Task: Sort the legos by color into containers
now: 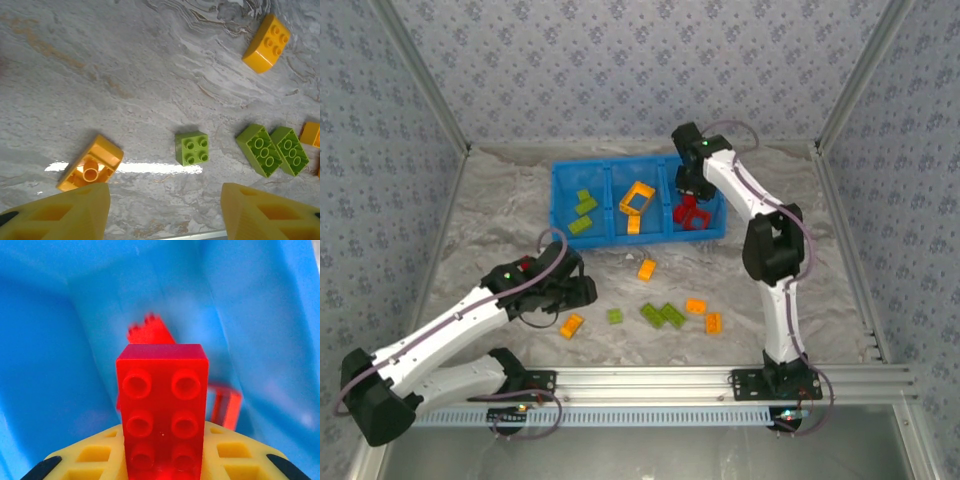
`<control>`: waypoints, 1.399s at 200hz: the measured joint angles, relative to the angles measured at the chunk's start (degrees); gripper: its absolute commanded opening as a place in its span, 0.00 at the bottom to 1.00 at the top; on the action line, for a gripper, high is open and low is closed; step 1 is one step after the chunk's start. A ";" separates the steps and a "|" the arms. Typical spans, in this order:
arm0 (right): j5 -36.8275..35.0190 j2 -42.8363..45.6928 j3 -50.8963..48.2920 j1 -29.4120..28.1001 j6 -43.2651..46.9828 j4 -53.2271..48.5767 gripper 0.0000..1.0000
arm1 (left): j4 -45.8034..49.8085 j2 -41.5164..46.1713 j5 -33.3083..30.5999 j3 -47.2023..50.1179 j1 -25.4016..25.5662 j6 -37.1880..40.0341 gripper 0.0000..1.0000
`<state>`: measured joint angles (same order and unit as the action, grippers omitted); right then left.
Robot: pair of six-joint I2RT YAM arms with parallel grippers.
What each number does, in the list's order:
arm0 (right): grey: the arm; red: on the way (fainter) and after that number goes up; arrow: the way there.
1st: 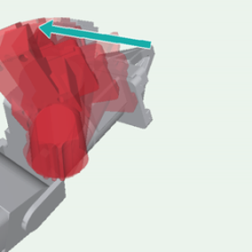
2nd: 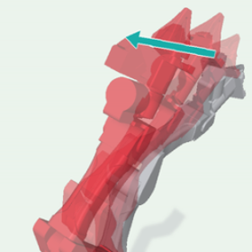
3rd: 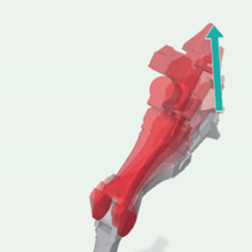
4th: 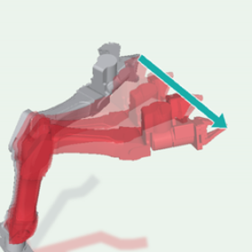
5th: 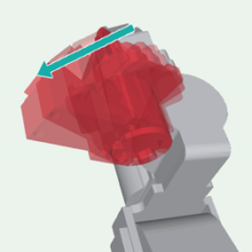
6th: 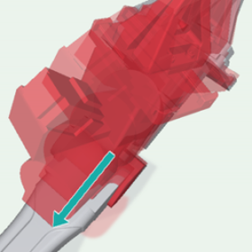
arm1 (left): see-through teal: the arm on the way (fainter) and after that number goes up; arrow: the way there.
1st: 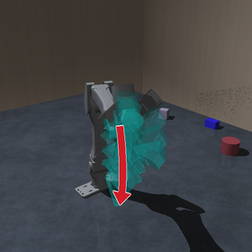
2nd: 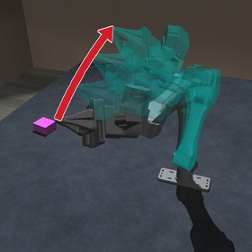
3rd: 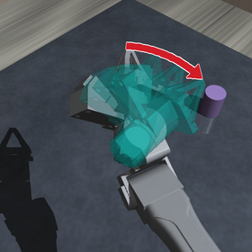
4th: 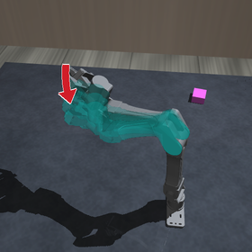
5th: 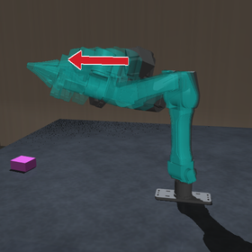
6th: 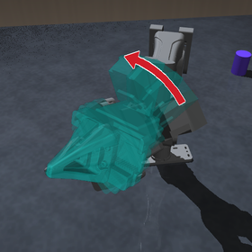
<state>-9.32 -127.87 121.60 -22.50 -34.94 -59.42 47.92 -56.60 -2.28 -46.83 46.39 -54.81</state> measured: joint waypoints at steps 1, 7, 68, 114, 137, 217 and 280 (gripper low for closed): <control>0.02 -0.26 0.31 0.07 0.09 -0.07 0.23 | -0.15 -0.11 0.04 0.09 0.11 0.00 0.60; -0.15 -2.21 2.91 0.57 0.85 -0.35 0.24 | -0.66 -0.28 0.20 0.37 0.37 -0.15 0.60; -8.96 -13.75 15.91 0.72 6.69 -6.14 0.26 | -3.26 -0.52 0.59 2.49 1.36 -2.32 0.60; -13.46 -16.09 16.15 0.48 9.38 -6.84 0.39 | -4.35 -0.70 1.90 2.56 1.38 -2.93 0.62; -13.62 -16.76 16.46 -0.15 10.23 -6.91 0.52 | -6.45 -2.25 3.98 3.58 1.38 -3.39 0.63; -15.08 -9.38 17.03 -3.26 9.86 -9.05 0.58 | -17.25 -13.09 9.62 7.28 1.44 -10.75 0.69; -13.40 25.75 -7.67 -5.05 6.16 -0.24 0.65 | -14.91 -26.97 9.35 0.22 3.82 -11.41 0.66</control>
<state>-22.72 -102.13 113.93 -27.55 -28.77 -59.66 33.01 -83.57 7.07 -46.61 50.22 -66.22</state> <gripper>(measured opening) 0.635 0.665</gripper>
